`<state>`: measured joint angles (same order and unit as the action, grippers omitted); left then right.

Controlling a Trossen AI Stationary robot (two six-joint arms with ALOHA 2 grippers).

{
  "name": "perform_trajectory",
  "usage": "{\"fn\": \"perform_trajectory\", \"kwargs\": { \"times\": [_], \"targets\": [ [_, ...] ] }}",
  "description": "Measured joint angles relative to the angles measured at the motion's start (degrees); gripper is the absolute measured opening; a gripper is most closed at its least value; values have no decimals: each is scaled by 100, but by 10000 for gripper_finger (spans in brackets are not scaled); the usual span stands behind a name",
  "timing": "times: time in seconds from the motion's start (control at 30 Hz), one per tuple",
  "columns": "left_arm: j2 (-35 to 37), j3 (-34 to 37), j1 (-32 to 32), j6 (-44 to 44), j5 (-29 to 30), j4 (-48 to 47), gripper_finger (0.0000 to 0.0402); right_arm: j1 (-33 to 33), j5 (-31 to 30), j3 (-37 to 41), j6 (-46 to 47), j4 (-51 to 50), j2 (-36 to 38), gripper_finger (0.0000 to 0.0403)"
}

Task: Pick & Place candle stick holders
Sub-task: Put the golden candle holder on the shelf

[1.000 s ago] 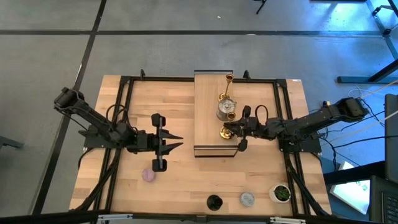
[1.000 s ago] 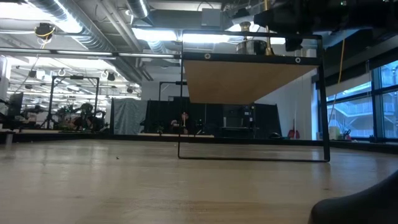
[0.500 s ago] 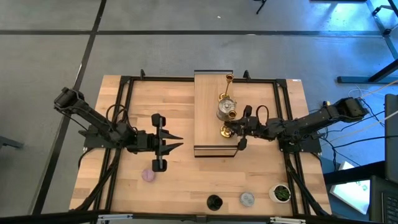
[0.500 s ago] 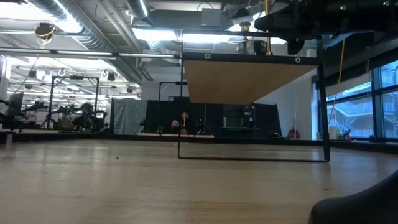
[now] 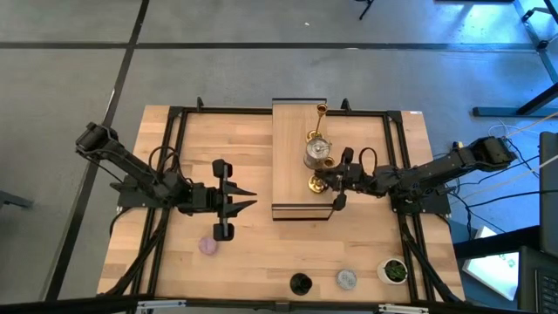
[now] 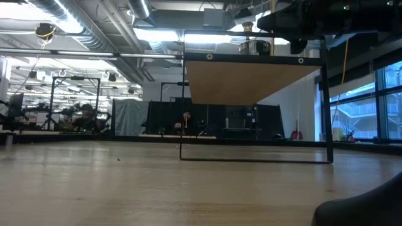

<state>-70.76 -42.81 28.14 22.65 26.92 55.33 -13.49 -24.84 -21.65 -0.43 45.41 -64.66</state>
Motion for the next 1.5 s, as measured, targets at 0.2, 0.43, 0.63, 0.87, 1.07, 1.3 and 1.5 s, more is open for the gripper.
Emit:
{"fn": "perform_trajectory", "kwargs": {
  "times": [0.2, 0.43, 0.63, 0.87, 1.07, 1.3, 1.5],
  "targets": [
    [0, 0, 0, 0, -2, 0, 59, 2, 0, 0, 0, -4, 0, 46],
    [0, 0, 2, 0, -4, -1, 59, 2, 2, 0, 0, -20, 0, 48],
    [0, 0, 2, -2, -4, 0, 59, 2, 2, 0, -2, -20, 0, 49],
    [0, 0, 2, 0, -2, 0, 59, 2, 2, 0, 96, -15, 0, 49],
    [-1, 0, 2, -2, -4, 2, 59, 2, 2, 0, 127, -7, 0, 36],
    [-1, 0, 0, -1, -4, 4, 59, 2, -4, 0, 146, 206, -120, 25],
    [-2, 0, 0, -2, -2, 7, 59, 2, -22, -2, 142, 568, -384, 21]
  ]
}}
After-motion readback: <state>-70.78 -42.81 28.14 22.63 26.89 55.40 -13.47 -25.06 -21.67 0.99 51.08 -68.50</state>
